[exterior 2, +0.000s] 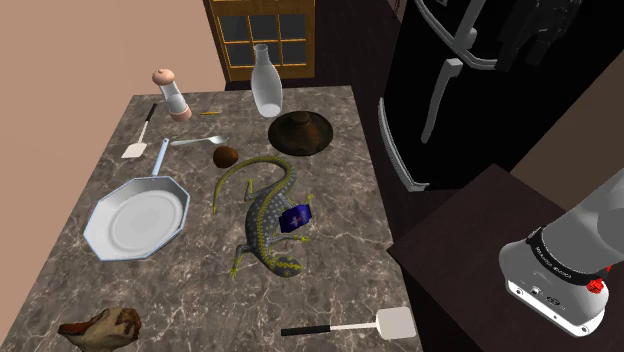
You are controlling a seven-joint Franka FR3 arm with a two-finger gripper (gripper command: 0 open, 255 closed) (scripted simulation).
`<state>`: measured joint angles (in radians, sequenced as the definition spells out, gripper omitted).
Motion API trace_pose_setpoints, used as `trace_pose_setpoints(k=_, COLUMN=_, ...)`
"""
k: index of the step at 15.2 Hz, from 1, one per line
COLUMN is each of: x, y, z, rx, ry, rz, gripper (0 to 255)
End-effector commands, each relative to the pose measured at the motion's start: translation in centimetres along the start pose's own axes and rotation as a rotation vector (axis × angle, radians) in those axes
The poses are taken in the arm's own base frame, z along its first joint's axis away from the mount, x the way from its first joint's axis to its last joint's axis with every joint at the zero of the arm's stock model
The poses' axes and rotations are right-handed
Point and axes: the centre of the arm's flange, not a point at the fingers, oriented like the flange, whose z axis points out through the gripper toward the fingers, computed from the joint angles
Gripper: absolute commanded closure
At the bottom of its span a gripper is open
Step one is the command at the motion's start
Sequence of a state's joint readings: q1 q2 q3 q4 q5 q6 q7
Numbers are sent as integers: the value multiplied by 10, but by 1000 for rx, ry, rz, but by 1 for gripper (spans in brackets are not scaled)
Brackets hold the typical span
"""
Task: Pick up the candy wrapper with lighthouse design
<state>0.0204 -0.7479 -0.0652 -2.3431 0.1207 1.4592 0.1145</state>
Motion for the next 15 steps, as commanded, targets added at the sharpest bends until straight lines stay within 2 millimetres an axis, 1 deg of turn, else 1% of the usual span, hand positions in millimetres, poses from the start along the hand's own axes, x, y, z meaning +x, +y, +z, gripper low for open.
trace_pose_setpoints(k=1, x=0, y=0, z=0, rx=0, ry=0, rz=0, gripper=0)
trace_pose_setpoints(k=8, x=73, y=-27, z=60, rx=26, ry=-60, rz=-187, gripper=0)
trace_pose_setpoints(k=15, x=136, y=-69, z=123, rx=53, ry=-119, rz=-374, gripper=0)
